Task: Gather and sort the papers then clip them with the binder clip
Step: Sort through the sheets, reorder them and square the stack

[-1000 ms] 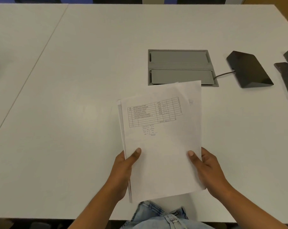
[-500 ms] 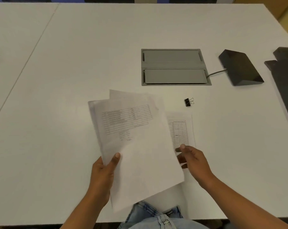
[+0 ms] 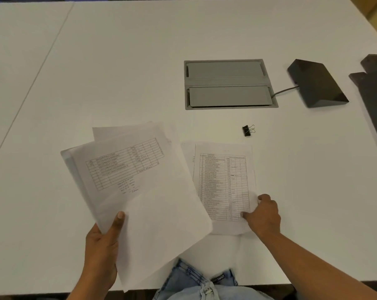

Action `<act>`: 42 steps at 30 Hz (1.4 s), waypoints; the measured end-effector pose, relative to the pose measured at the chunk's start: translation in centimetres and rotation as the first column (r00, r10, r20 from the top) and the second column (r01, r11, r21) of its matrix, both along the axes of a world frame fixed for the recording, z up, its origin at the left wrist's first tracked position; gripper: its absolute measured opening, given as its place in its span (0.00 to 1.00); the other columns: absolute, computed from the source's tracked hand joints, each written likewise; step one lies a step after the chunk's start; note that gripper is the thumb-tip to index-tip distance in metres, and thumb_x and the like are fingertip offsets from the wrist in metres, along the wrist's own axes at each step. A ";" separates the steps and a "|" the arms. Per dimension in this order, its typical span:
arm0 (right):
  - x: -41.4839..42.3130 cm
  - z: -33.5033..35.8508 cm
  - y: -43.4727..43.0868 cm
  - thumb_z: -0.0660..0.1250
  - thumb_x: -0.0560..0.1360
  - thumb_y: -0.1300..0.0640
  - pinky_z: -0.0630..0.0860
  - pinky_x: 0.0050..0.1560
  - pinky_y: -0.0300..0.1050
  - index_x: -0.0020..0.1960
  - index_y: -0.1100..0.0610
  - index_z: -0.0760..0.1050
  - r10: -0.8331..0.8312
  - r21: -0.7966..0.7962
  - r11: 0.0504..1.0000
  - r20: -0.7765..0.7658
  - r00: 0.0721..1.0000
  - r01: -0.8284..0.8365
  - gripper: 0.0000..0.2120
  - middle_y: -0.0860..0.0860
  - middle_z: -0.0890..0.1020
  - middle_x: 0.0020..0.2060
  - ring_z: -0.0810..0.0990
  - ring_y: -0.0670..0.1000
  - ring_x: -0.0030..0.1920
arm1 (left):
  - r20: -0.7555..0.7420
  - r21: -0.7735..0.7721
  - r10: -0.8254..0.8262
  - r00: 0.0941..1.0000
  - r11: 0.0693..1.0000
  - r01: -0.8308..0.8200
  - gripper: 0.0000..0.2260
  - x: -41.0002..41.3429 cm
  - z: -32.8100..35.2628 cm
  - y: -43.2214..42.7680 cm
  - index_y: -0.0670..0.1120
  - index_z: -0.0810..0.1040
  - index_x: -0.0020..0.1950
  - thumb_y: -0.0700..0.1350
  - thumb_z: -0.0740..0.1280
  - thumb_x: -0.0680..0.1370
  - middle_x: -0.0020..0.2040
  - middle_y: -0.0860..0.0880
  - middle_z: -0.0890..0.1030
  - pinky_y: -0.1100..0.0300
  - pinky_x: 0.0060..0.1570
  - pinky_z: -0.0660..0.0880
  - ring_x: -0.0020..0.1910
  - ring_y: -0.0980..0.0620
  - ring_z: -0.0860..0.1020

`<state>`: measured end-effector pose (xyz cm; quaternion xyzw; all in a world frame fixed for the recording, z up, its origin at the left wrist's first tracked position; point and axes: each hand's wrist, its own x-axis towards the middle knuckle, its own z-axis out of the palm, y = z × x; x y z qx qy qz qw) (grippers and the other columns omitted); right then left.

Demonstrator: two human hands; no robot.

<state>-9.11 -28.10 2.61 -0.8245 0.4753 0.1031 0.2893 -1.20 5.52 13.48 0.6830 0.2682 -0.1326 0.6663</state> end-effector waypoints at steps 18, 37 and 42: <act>-0.4 0.5 -0.2 0.77 0.68 0.48 0.76 0.54 0.50 0.68 0.63 0.70 -0.099 0.039 0.994 -0.079 0.992 0.102 0.35 0.59 0.80 0.61 0.79 0.61 0.60 | -0.001 0.010 0.007 1.000 1.000 -0.007 0.10 0.2 -0.2 -0.9 0.47 0.77 0.60 0.46 0.68 0.79 0.49 0.49 0.83 0.48 0.52 0.75 0.46 0.45 0.80; -3.9 3.9 -3.8 0.72 0.74 0.57 0.78 0.58 0.53 0.54 0.54 0.80 -0.358 0.482 0.861 0.348 0.867 0.162 0.09 0.53 0.85 0.50 0.83 0.54 0.50 | -0.007 0.022 -0.052 0.999 0.998 0.052 0.02 1.2 -0.5 0.3 0.49 0.79 0.51 0.44 0.68 0.79 0.47 0.47 0.83 0.49 0.50 0.77 0.44 0.44 0.81; -5.5 7.3 -5.5 0.72 0.72 0.56 0.78 0.59 0.53 0.58 0.57 0.80 -0.473 0.586 0.791 0.402 0.784 0.177 0.15 0.54 0.86 0.52 0.84 0.56 0.53 | 0.000 0.023 -0.077 0.997 0.997 0.077 0.04 1.7 -0.7 0.3 0.48 0.79 0.53 0.44 0.67 0.80 0.48 0.46 0.84 0.51 0.47 0.78 0.45 0.44 0.82</act>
